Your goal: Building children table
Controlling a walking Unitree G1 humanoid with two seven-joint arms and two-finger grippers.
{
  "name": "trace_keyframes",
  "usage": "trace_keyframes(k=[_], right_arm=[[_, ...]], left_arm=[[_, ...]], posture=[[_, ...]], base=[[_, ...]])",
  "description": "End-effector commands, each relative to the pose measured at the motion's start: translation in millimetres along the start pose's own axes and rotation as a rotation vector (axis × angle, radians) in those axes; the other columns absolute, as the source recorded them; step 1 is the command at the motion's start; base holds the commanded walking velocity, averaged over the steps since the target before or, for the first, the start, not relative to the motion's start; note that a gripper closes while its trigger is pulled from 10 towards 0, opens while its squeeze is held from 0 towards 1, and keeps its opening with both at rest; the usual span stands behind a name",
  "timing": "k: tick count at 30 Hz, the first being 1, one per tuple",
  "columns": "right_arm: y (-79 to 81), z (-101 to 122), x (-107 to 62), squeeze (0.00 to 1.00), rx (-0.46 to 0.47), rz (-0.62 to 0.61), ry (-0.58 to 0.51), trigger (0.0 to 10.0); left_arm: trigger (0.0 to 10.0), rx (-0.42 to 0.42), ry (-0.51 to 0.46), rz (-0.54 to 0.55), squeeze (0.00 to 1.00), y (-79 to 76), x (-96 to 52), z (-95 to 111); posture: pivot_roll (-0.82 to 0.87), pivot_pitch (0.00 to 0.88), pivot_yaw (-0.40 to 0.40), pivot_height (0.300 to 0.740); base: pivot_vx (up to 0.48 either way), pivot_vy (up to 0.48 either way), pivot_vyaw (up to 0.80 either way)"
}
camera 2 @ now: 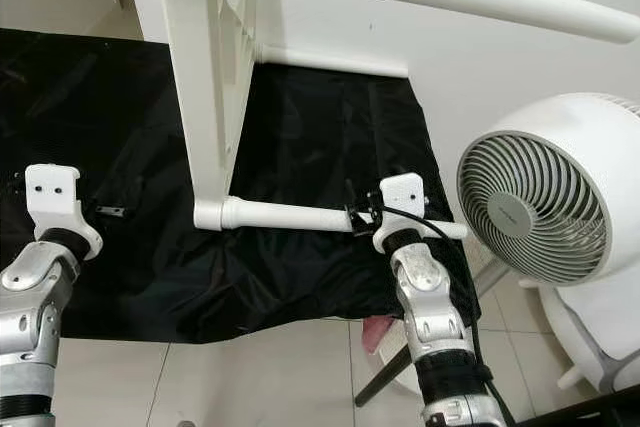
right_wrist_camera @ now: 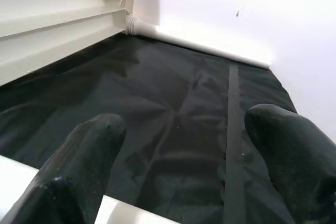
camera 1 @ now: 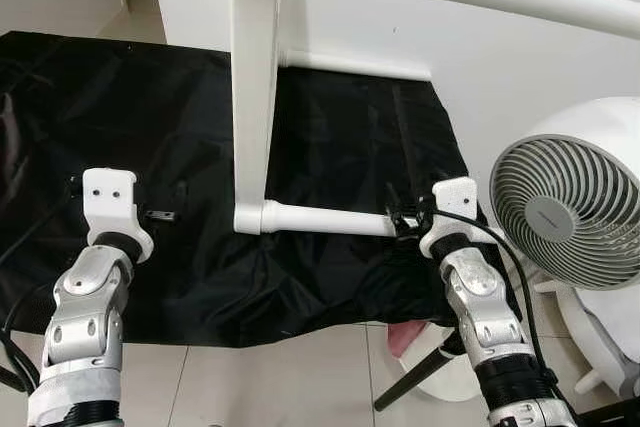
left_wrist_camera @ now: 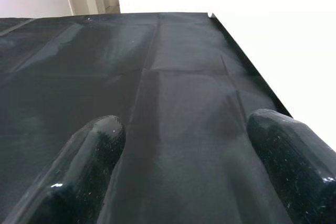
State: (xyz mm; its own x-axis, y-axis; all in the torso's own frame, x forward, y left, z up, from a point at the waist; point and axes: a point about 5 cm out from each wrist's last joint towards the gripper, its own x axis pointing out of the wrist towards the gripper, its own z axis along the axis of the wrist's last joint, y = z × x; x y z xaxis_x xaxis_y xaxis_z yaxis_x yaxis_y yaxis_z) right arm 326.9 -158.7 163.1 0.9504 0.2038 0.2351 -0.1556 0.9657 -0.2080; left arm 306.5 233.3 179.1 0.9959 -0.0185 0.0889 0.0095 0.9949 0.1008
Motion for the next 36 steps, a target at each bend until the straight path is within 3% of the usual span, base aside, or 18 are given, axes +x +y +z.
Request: trace_keyframes(k=[1,10,36], right_arm=[[-4.5,-1.7,-2.0,0.0,0.027,-0.041,0.004,10.0],[-4.6,-0.3,1.9,0.0,0.038,-0.041,-0.005,10.0],[-11.1,2.4,6.7,0.0,0.019,-0.033,-0.01,10.0]], left_arm=[[10.0,0.012,0.009,0.165,0.0,5.1,2.3,1.9],[10.0,-0.038,-0.012,0.134,0.0,-2.6,8.3,4.8],[10.0,-0.068,-0.03,0.149,0.0,-5.0,11.0,6.0]], posture=[[0.09,0.065,-0.064,0.74],[0.09,0.041,-0.062,0.74],[0.08,0.046,-0.085,0.74]], base=[[0.0,0.0,0.0],[0.0,0.0,0.0],[0.26,0.0,0.0]])
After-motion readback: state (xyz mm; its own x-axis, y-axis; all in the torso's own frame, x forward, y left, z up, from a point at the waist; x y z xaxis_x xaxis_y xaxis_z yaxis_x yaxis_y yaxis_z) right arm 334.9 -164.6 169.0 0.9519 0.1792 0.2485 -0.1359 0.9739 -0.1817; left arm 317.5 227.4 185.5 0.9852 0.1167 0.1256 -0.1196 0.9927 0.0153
